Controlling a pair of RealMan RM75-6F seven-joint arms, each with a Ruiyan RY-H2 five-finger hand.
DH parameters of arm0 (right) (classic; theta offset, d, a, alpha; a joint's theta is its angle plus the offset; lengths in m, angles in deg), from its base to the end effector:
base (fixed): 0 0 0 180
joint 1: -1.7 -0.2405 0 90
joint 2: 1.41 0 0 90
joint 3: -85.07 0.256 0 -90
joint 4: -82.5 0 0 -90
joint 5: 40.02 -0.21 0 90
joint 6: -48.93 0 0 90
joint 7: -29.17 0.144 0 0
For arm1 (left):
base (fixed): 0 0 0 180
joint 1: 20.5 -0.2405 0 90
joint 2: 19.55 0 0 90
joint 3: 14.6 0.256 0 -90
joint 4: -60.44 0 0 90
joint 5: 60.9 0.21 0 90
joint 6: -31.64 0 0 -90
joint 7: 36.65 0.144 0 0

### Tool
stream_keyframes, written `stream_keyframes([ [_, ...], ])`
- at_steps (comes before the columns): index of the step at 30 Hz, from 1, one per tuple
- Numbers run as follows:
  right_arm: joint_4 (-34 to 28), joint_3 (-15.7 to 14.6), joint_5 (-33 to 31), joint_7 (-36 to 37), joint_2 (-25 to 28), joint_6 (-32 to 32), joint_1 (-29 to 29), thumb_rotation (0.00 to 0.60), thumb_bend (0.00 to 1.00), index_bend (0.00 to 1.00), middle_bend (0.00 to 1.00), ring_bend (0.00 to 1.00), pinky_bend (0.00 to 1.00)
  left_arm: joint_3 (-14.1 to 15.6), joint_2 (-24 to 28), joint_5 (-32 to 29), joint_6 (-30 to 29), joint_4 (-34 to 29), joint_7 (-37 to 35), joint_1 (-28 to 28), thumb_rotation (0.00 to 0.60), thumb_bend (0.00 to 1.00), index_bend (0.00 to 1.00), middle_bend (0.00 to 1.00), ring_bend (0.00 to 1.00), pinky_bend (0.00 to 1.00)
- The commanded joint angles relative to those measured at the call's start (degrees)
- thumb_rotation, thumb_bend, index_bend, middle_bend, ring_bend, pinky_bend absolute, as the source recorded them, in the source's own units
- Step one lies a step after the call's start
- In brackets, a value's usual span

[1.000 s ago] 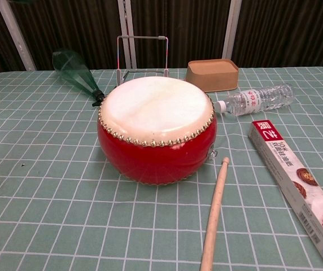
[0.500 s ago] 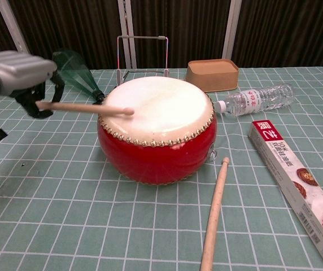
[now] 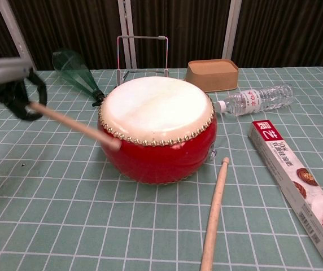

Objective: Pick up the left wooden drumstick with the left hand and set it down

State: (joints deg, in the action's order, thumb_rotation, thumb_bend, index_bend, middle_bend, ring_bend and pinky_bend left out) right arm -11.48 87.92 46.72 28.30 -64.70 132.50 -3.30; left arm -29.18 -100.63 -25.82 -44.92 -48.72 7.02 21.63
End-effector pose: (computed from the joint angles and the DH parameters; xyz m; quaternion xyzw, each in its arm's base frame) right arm -0.3056 -0.1813 0.1567 0.6048 -0.3910 0.3848 0.5773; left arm -0.1383 0.3210 0.0488 -0.6411 -0.4438 -0.3084 0.5449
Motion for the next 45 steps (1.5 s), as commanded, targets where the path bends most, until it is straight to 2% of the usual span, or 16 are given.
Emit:
stream_keyframes([
  [1, 0.07, 0.01, 0.01, 0.00, -0.05, -0.05, -0.04, 0.600, 0.42, 0.00, 0.00, 0.00, 0.00, -8.42, 1.21, 31.98, -8.96, -13.14, -21.74, -3.35, 0.600, 0.48, 0.71, 1.00, 1.00, 1.00],
  [7, 0.20, -0.05, -0.01, 0.05, -0.16, -0.16, -0.05, 0.600, 0.42, 0.00, 0.00, 0.00, 0.00, -11.28, 1.33, 34.78, -10.17, -17.65, -22.37, -2.58, 0.600, 0.48, 0.72, 1.00, 1.00, 1.00],
  [12, 0.21, -0.08, 0.07, 0.03, -0.18, -0.14, -0.05, 0.600, 0.42, 0.00, 0.00, 0.00, 0.00, -13.95, 0.37, 32.85, -10.18, -16.70, -20.84, -0.76, 0.600, 0.48, 0.72, 1.00, 1.00, 1.00],
  [15, 0.24, -0.14, 0.07, 0.08, -0.21, -0.13, 0.01, 0.600, 0.42, 0.00, 0.00, 0.00, 0.00, -14.15, -0.50, 31.34, -9.79, -14.37, -19.45, 0.19, 0.600, 0.48, 0.72, 1.00, 1.00, 1.00],
  [18, 0.34, -0.26, 0.13, 0.23, -0.28, -0.07, 0.12, 0.600, 0.42, 0.00, 0.00, 0.00, 0.00, -12.97, -1.79, 30.11, -9.59, -11.60, -18.74, 0.43, 0.600, 0.48, 0.72, 1.00, 1.00, 1.00],
  [25, 0.28, -0.14, -0.07, 0.45, -0.15, -0.25, 0.03, 0.600, 0.42, 0.00, 0.00, 0.00, 0.00, -7.74, -3.70, 27.52, -8.30, -3.48, -17.49, -0.99, 0.600, 0.48, 0.72, 1.00, 1.00, 1.00],
  [27, 0.26, -0.13, -0.08, 0.43, -0.15, -0.30, 0.00, 0.600, 0.42, 0.00, 0.00, 0.00, 0.00, -4.92, -3.35, 26.51, -7.03, -0.11, -14.73, -1.55, 0.600, 0.48, 0.72, 1.00, 1.00, 1.00],
  [30, 0.09, -0.08, -0.20, 0.37, -0.08, -0.49, -0.09, 0.600, 0.42, 0.00, 0.00, 0.00, 0.00, 0.46, -3.20, 21.62, -3.79, 5.60, -9.13, -2.84, 0.600, 0.48, 0.72, 1.00, 1.00, 1.00],
  [33, 0.04, -0.01, -0.33, 0.24, -0.12, -0.49, -0.10, 0.600, 0.42, 0.00, 0.00, 0.00, 0.00, 5.76, -3.80, 14.26, -0.52, 9.23, -1.82, -4.13, 0.600, 0.48, 0.72, 1.00, 1.00, 1.00],
  [35, -0.06, -0.09, -0.37, 0.35, -0.06, -0.56, -0.05, 0.600, 0.42, 0.00, 0.00, 0.00, 0.00, 8.43, -2.80, 4.00, 1.58, 8.53, 8.26, -3.59, 0.600, 0.49, 0.72, 1.00, 1.00, 1.00],
  [36, -0.10, -0.12, -0.33, 0.32, -0.01, -0.55, -0.03, 0.600, 0.42, 0.00, 0.00, 0.00, 0.00, 8.86, -2.63, -1.04, 1.56, 7.92, 12.78, -2.94, 0.600, 0.49, 0.72, 1.00, 1.00, 1.00],
  [38, -0.13, -0.16, -0.20, 0.30, 0.02, -0.40, 0.03, 0.600, 0.42, 0.00, 0.00, 0.00, 0.00, 7.68, -2.93, -7.06, 1.04, 7.00, 15.12, -2.46, 0.600, 0.49, 0.72, 1.00, 1.00, 1.00],
  [40, -0.13, -0.18, -0.21, 0.26, 0.00, -0.39, 0.05, 0.600, 0.42, 0.00, 0.00, 0.00, 0.00, 5.49, -2.90, -8.13, 0.94, 6.16, 11.78, -3.03, 0.600, 0.49, 0.72, 1.00, 1.00, 1.00],
  [45, -0.07, -0.19, -0.13, 0.06, -0.14, -0.24, 0.11, 0.600, 0.42, 0.00, 0.00, 0.00, 0.00, 1.62, -0.62, 0.18, 0.14, 1.55, 0.90, -4.83, 0.600, 0.49, 0.72, 1.00, 1.00, 1.00],
])
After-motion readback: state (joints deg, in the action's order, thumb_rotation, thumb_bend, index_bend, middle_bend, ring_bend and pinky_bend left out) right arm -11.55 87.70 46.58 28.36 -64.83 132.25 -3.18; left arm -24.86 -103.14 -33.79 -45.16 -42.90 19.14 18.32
